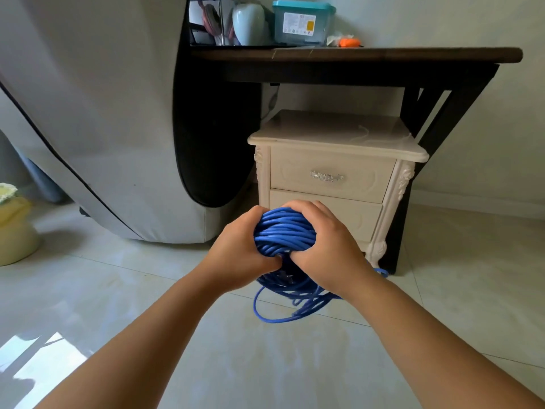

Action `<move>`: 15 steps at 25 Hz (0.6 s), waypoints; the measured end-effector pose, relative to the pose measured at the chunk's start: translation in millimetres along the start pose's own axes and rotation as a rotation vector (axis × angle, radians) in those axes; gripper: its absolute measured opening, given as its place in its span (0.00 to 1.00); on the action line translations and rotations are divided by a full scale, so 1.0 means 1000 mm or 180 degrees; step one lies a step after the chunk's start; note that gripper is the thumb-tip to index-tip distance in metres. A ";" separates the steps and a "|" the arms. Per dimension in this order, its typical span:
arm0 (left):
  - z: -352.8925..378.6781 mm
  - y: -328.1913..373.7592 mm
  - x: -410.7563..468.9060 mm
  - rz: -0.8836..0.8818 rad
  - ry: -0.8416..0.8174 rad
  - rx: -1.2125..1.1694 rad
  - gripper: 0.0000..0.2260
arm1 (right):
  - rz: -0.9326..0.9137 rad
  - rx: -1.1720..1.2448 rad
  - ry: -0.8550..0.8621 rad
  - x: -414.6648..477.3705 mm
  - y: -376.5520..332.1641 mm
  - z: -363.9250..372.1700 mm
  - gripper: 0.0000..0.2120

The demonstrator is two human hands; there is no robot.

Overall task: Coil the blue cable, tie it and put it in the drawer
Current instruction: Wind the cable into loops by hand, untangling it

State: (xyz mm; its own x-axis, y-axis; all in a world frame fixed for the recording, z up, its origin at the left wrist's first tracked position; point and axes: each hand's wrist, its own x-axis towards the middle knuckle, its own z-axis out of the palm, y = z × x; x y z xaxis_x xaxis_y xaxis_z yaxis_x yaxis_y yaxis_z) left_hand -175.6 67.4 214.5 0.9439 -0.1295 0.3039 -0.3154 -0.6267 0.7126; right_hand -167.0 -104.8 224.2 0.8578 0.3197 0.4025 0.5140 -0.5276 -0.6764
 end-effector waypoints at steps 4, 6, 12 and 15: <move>0.002 0.001 0.001 -0.0248 0.0307 -0.0621 0.20 | 0.0298 0.0840 -0.0343 0.000 -0.002 -0.007 0.36; -0.002 0.003 0.003 -0.0540 0.0455 -0.1137 0.20 | 0.0550 0.1393 -0.0534 0.003 0.000 -0.013 0.41; -0.008 0.006 0.009 -0.1203 0.0681 -0.2436 0.24 | 0.1160 0.2339 -0.0809 0.003 0.008 -0.007 0.55; -0.004 0.010 0.006 -0.1225 0.0459 -0.2702 0.26 | 0.1276 0.2654 -0.0336 0.005 0.008 0.001 0.51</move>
State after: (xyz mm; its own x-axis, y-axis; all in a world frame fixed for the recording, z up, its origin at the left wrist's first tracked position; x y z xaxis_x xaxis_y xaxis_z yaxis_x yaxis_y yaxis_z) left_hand -173.1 63.4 226.3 0.9947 0.1018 -0.0133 -0.0042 0.1701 0.9854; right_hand -158.2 -106.4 220.3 0.9448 0.3273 0.0123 -0.0247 0.1089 -0.9937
